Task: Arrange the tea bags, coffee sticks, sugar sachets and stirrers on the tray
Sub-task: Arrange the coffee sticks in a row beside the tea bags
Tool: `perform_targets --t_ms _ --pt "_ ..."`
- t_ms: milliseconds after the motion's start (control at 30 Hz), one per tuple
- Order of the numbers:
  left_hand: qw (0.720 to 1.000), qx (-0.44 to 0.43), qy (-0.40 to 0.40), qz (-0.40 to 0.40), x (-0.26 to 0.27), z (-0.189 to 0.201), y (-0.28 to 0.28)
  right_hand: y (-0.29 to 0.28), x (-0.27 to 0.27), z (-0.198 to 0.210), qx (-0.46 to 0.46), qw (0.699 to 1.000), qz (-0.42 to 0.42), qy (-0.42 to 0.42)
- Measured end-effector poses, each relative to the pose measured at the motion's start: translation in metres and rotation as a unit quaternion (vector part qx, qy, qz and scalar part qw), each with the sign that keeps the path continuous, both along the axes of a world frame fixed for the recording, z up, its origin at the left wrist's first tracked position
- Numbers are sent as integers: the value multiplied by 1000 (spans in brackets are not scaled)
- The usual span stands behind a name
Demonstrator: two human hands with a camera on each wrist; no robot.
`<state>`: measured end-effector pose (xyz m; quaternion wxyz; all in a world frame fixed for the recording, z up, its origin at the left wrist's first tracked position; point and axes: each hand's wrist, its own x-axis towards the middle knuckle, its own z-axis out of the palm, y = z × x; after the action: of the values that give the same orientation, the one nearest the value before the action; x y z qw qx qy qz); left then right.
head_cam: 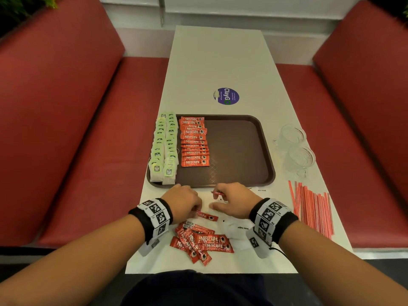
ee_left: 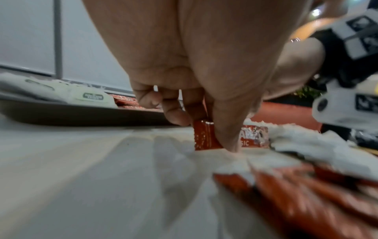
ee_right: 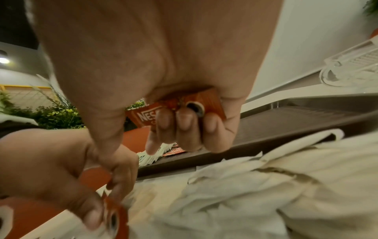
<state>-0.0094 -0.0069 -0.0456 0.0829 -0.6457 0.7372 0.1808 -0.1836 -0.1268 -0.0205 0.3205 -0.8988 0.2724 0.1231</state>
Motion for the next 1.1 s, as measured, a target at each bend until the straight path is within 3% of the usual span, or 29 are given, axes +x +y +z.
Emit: perform_targets --t_ms 100,233,533,667,800,933,1100 --pt "997 -35 54 44 5 5 -6 -2 0 0 3 1000 18 15" --pt "988 -62 114 87 11 9 -10 -8 0 -4 -17 999 12 -28" --pt "967 -193 149 76 17 4 -21 -16 6 -1 -73 991 35 -106" --pt "963 -226 85 118 29 6 -35 -22 6 1 -24 993 -29 -112" --pt "965 -143 -11 220 41 7 -52 -27 3 3 43 991 -71 -105" --pt "967 -65 -35 246 44 -2 -64 -30 2 6 65 990 -81 -100" --pt "964 -77 -71 245 47 -9 -71 -32 2 4 71 990 -78 -94"
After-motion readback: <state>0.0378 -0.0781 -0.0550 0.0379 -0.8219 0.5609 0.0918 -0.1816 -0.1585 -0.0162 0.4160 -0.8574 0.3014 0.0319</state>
